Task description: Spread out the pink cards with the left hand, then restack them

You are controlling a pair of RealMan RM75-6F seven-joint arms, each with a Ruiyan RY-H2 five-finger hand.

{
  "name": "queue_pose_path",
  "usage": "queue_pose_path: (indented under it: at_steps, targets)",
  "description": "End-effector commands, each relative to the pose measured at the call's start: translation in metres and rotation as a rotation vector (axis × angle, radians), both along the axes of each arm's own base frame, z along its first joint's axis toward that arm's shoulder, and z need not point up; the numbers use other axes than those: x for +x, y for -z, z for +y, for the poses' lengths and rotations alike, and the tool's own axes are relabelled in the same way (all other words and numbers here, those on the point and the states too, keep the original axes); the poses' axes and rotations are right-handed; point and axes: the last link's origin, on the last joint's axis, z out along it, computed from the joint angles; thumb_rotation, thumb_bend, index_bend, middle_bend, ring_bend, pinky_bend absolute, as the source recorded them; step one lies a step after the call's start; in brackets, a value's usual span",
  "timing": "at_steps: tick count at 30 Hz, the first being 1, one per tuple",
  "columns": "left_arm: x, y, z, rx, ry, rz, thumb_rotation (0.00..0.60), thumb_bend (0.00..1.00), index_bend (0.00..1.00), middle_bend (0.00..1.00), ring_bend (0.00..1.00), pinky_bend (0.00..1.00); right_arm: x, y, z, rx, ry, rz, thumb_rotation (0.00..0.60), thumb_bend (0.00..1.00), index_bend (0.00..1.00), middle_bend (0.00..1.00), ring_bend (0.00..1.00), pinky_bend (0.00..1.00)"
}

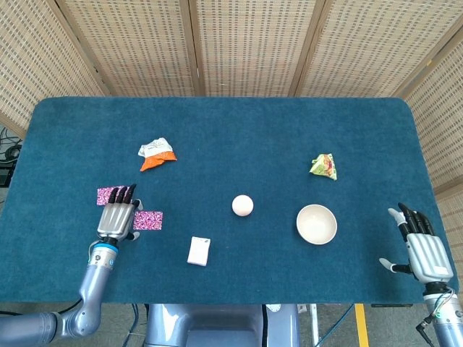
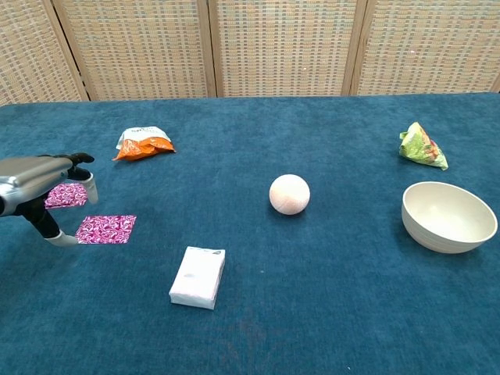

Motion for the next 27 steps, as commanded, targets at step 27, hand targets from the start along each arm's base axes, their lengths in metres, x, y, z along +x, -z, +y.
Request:
queue_pose_path:
  at_steps: [27]
  targets:
    - [0.009,0.020,0.010,0.072,-0.136,-0.042,0.600,0.16,0.35,0.00,0.00,0.00,0.001,-0.001,0.001,0.005,-0.009,-0.013,0.600,0.13,0.09,0.00,0.00,0.00]
